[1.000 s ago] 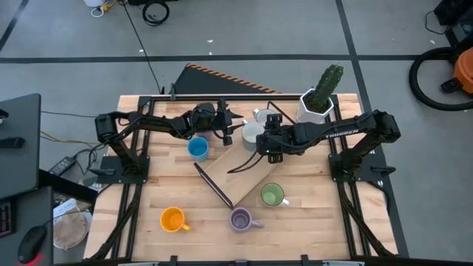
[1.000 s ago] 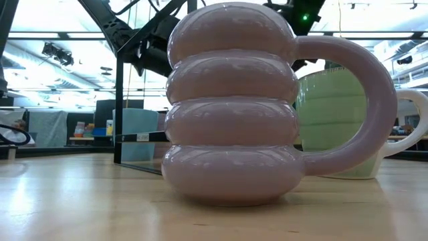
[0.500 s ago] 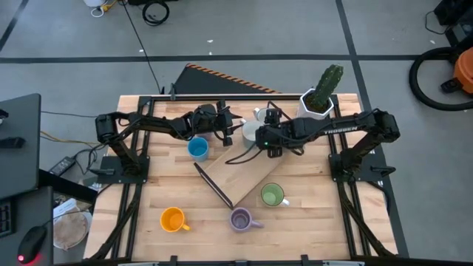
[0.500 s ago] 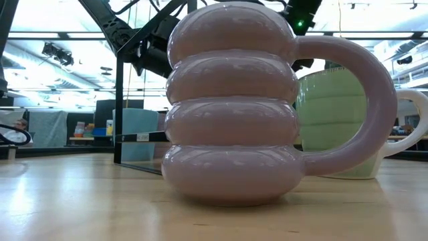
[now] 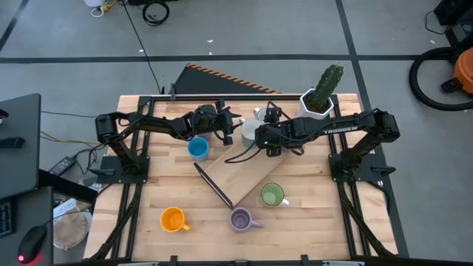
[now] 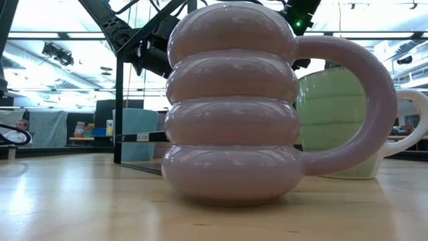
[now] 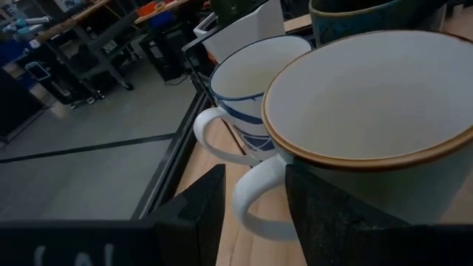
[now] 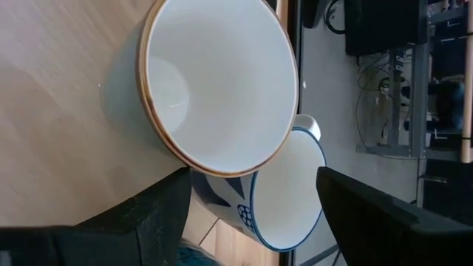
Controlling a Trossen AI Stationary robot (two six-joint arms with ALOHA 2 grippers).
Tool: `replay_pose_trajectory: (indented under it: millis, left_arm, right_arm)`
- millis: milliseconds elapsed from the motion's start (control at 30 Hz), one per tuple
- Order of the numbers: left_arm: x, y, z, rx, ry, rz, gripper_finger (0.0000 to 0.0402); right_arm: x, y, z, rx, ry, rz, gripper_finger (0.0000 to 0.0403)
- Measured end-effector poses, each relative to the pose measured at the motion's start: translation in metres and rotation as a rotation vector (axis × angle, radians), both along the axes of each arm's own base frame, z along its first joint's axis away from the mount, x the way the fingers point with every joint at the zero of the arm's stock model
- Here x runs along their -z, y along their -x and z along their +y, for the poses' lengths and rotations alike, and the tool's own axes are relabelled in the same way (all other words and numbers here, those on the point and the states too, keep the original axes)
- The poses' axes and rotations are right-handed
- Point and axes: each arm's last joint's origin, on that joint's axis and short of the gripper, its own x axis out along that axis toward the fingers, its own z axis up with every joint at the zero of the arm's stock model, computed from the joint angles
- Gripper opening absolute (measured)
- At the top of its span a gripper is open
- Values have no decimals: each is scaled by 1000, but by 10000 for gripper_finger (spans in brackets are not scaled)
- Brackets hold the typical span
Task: Place coffee mugs
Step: Put the light green mug on the shelf, then put the top purple mug on the shelf
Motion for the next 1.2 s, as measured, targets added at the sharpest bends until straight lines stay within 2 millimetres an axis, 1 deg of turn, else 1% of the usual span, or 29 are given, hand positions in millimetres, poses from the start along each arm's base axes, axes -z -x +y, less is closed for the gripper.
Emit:
replay_pose_trajectory:
  millis: [300, 467, 600, 700, 800, 967, 1067, 1200]
  left_arm:
    - [-3, 2, -1, -13, 2, 14, 149]
    - [-13, 12, 2, -37, 31, 38, 143]
    - [-19, 20, 5, -59, 52, 72, 142]
    - [-23, 30, 6, -86, 102, 110, 142]
    - [-28, 41, 8, -135, 193, 171, 141]
    - [-43, 49, 6, -211, 318, 340, 141]
    - [-51, 51, 1, -232, 382, 433, 141]
    - [-54, 54, -7, -271, 422, 516, 141]
  right_arm:
    - [0, 5, 1, 23, 3, 25, 297]
    - [-8, 12, 2, 81, -27, 46, 297]
    - [-15, 13, 5, 109, -47, 7, 297]
    - [-17, 13, 8, 133, -51, -33, 297]
    - [-18, 14, 11, 188, -1, -74, 297]
    - [-16, 18, 17, 225, 77, -94, 297]
    - [-13, 23, 18, 222, 71, -91, 297]
    - [-13, 34, 23, 213, 37, -103, 297]
